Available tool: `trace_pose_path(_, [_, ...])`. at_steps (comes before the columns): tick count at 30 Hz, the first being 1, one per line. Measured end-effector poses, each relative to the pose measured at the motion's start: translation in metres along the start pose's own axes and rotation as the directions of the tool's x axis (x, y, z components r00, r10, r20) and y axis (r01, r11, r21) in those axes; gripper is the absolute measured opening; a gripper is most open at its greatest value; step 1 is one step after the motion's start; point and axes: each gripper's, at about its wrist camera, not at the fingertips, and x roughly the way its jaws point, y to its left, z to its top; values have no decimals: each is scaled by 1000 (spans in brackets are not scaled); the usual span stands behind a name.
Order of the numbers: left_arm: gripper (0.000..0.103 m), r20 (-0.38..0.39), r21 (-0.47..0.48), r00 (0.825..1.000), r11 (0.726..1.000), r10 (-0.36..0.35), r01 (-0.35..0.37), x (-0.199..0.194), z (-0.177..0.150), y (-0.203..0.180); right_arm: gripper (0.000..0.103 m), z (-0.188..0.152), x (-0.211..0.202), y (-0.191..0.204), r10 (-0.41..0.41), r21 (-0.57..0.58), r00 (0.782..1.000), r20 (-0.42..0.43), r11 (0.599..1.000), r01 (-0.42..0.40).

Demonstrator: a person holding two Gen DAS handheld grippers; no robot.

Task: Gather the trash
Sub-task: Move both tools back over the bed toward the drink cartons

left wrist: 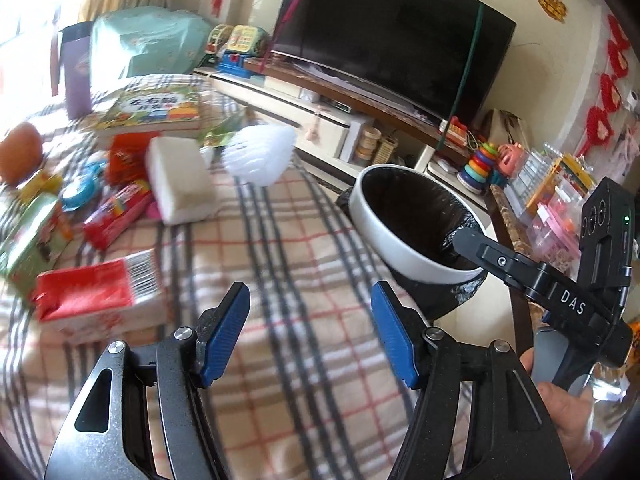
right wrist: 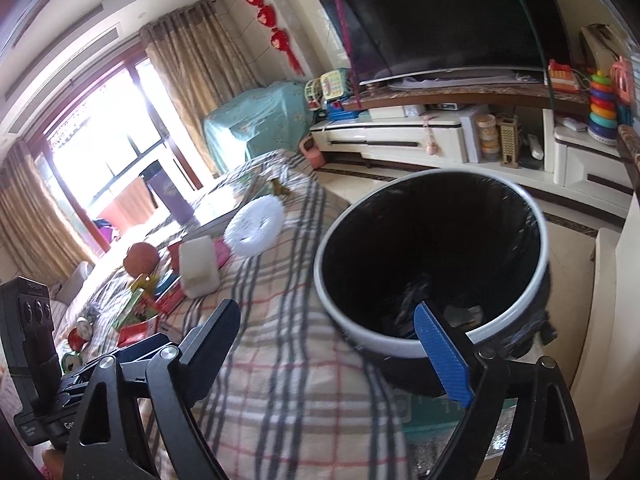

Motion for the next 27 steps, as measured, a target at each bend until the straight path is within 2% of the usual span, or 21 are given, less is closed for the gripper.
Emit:
trace_pose_path(17, [64, 25, -94, 994, 990, 107, -104, -49, -33, 63, 91, -18, 17, 44, 78, -58, 993, -84, 995, -83])
trace_pose_path(27, [64, 32, -170, 984, 971, 177, -169, -71, -42, 106, 91, -31, 34, 82, 141, -125, 977, -159, 979, -161])
